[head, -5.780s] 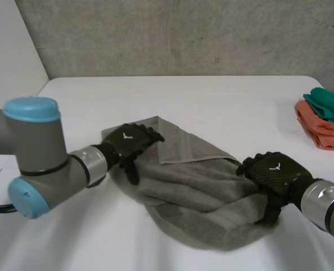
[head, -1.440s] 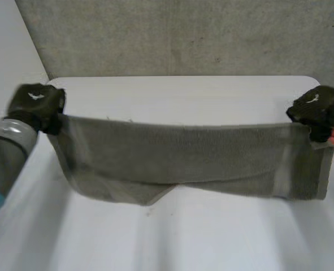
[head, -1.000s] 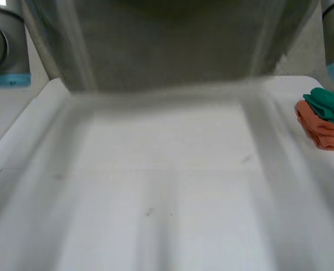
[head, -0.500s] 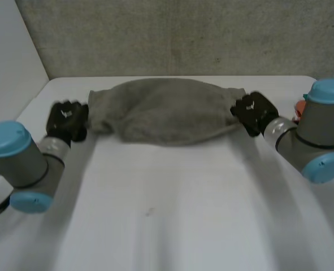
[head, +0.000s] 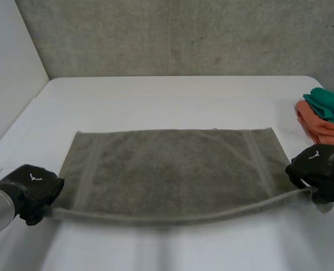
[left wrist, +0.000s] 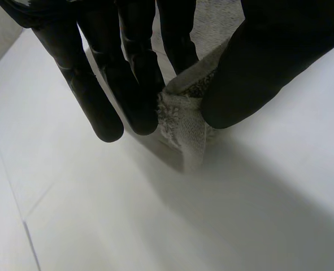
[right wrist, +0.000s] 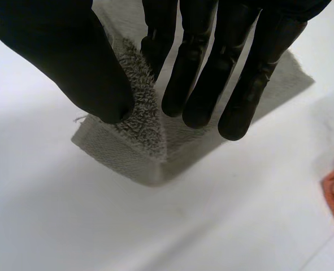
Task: Fold the laundry.
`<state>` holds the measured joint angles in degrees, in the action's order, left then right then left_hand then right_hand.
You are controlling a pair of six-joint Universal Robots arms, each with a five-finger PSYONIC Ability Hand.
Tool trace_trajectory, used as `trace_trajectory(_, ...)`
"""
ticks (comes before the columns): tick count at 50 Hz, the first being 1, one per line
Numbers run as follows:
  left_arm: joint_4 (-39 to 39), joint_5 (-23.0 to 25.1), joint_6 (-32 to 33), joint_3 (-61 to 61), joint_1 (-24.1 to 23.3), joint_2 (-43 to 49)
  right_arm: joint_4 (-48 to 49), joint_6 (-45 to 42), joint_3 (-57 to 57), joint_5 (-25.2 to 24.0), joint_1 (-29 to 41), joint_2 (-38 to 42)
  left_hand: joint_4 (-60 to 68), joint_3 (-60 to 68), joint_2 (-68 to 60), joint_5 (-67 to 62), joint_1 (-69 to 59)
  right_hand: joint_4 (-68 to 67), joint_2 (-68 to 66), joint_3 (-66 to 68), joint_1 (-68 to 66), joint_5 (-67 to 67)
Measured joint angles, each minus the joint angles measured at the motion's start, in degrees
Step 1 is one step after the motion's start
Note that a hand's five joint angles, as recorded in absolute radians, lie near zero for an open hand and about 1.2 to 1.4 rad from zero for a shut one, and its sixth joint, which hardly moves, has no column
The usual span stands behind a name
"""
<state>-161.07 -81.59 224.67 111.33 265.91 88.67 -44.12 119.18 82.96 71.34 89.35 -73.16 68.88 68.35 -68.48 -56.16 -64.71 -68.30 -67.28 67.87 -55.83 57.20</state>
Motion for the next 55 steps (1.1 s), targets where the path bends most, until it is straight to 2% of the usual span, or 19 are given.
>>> trace_trajectory(4,-5.26,0.00,0.25,-2.14,-0.81,3.06,5.27,2.46,-2.81,0.44,0.58,3.69,0.00,0.00,0.00,0.00,0.00,0.00,0.00,0.00,0.00,0.00)
trace_trajectory(8,-16.08,-1.00,-2.92,-7.25,-3.24,10.28,14.69,6.84,-7.78,2.46,4.53,9.63,0.00,0.00,0.00,0.00,0.00,0.00,0.00,0.00,0.00,0.00)
trace_trajectory(9,-20.47,-1.98,-5.08,-9.88,-4.26,13.87,18.97,8.21,-10.05,4.25,6.68,12.24,0.01,0.00,0.00,0.00,0.00,0.00,0.00,0.00,0.00,0.00)
trace_trajectory(11,-21.14,-2.20,-5.44,-10.31,-4.42,14.46,19.38,8.32,-10.27,4.47,6.87,12.51,0.01,0.00,0.00,0.00,0.00,0.00,0.00,0.00,0.00,0.00)
trace_trajectory(13,-27.88,-5.47,-9.30,-16.13,-6.07,21.58,26.44,9.40,-14.35,8.84,9.84,17.36,0.01,0.00,0.00,0.00,0.00,0.00,0.00,0.00,0.00,0.00)
trace_trajectory(19,-33.16,-11.53,-11.95,-27.60,-8.76,33.22,33.63,9.41,-21.93,14.48,12.33,25.54,0.01,0.00,0.00,0.00,0.00,0.00,0.00,0.00,0.00,0.00)
trace_trajectory(25,-33.97,-13.56,-11.85,-38.25,-10.95,42.70,35.47,9.57,-32.02,16.99,13.64,34.19,0.01,0.00,0.00,0.00,0.00,0.00,0.00,0.00,0.00,0.00)
trace_trajectory(26,-34.07,-13.61,-11.82,-39.16,-11.13,43.48,35.58,9.61,-33.10,17.24,13.71,35.01,-3.79,-3.70,3.70,2.98,2.49,4.62,4.37,-4.53,4.09,-4.21)
trace_trajectory(27,-34.40,-13.65,-11.78,-40.79,-11.51,44.86,35.84,9.76,-35.22,17.84,13.84,36.56,-16.51,-16.21,16.40,15.27,17.13,8.74,9.71,-8.63,8.14,-8.05)
trace_trajectory(28,-34.71,-13.64,-11.77,-41.52,-11.76,45.49,36.05,9.90,-36.31,18.22,13.93,37.29,-17.78,-17.43,18.93,16.51,18.68,26.19,26.44,-26.18,25.13,-25.07)
trace_trajectory(29,-35.23,-13.61,-11.79,-42.24,-12.12,46.09,36.42,10.19,-37.51,18.68,14.05,38.04,-32.43,-31.67,33.35,31.07,35.41,38.57,39.05,-38.58,36.11,-37.59)
trace_trajectory(30,-35.61,-13.58,-11.80,-42.55,-12.37,46.37,36.73,10.45,-38.14,18.95,14.15,38.37,-32.43,-31.67,33.35,31.07,35.41,38.57,39.05,-38.58,36.11,-37.59)
trace_trajectory(31,-36.28,-13.54,-11.86,-42.73,-12.76,46.58,37.27,11.09,-38.83,19.35,14.32,38.62,-52.12,-50.90,51.51,49.66,51.77,43.93,45.24,-44.89,39.41,-42.87)
trace_trajectory(32,-36.92,-13.51,-11.92,-42.68,-13.11,46.63,37.74,11.77,-39.18,19.66,14.45,38.61,-55.12,-54.00,54.43,52.20,53.48,53.72,53.29,-53.92,43.90,-52.13)
trace_trajectory(35,-38.42,-13.43,-12.12,-41.54,-13.90,45.92,38.90,14.48,-38.34,20.05,14.59,37.11,-57.26,-56.35,56.76,53.53,53.72,54.89,54.49,-55.59,44.19,-53.26)
trace_trajectory(39,-39.80,-13.37,-12.29,-37.68,-14.60,42.67,40.61,20.39,-32.80,19.55,14.41,30.91,-57.28,-56.35,56.96,53.53,53.72,54.89,54.49,-55.59,44.19,-53.26)
trace_trajectory(40,-40.08,-13.33,-12.33,-35.36,-14.73,40.65,41.40,23.19,-28.87,18.68,14.25,26.77,-57.28,-56.35,56.97,53.53,53.72,54.89,54.49,-55.59,44.19,-53.26)
trace_trajectory(46,-40.39,-13.09,-12.50,-26.86,-14.82,33.66,42.70,28.96,-14.13,13.53,12.17,13.99,-57.28,-56.35,56.97,53.53,53.72,54.89,54.49,-55.60,44.19,-53.27)
trace_trajectory(55,-40.62,-12.75,-12.98,-18.89,-14.78,29.16,43.67,29.07,6.15,6.17,6.22,6.74,-57.28,-56.35,56.97,53.53,53.72,54.49,53.95,-54.77,43.86,-52.90)
